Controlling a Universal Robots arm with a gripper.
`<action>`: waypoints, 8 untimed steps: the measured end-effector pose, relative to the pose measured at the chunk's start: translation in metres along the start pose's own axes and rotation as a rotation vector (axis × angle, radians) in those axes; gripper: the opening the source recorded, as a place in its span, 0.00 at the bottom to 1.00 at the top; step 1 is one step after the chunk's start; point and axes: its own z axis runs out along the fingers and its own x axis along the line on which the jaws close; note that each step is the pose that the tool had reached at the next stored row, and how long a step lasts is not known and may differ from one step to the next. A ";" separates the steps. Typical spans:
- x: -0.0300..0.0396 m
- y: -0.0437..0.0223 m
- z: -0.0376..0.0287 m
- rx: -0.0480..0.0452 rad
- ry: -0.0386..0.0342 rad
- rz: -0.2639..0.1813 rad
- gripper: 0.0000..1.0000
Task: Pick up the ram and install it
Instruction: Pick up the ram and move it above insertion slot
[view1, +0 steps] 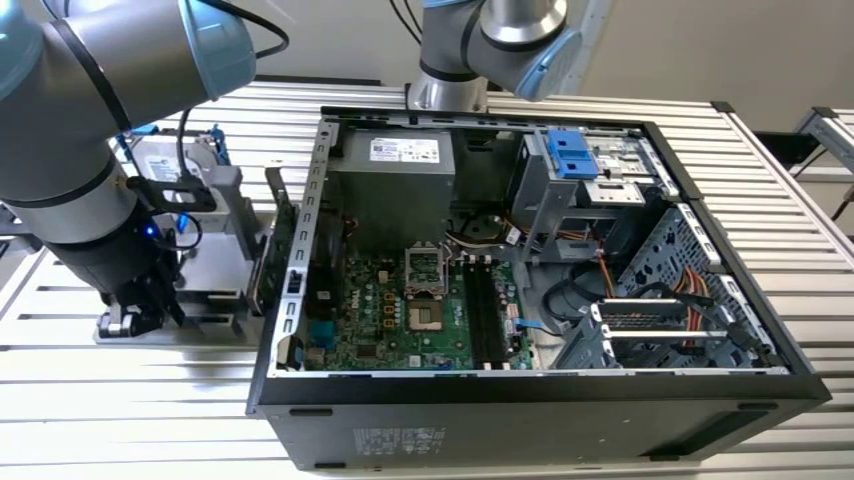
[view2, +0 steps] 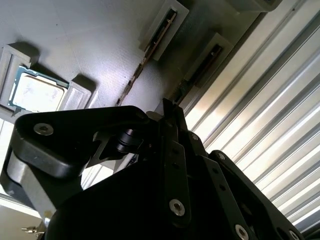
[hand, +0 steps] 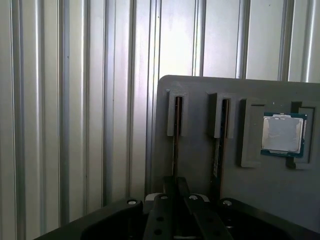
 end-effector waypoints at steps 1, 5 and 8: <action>0.0000 0.0000 0.0000 0.0000 -0.0001 0.000 0.00; 0.0000 0.0000 0.0001 0.0000 0.0000 -0.001 0.00; -0.0001 0.0000 -0.0003 0.0005 -0.0004 -0.001 0.00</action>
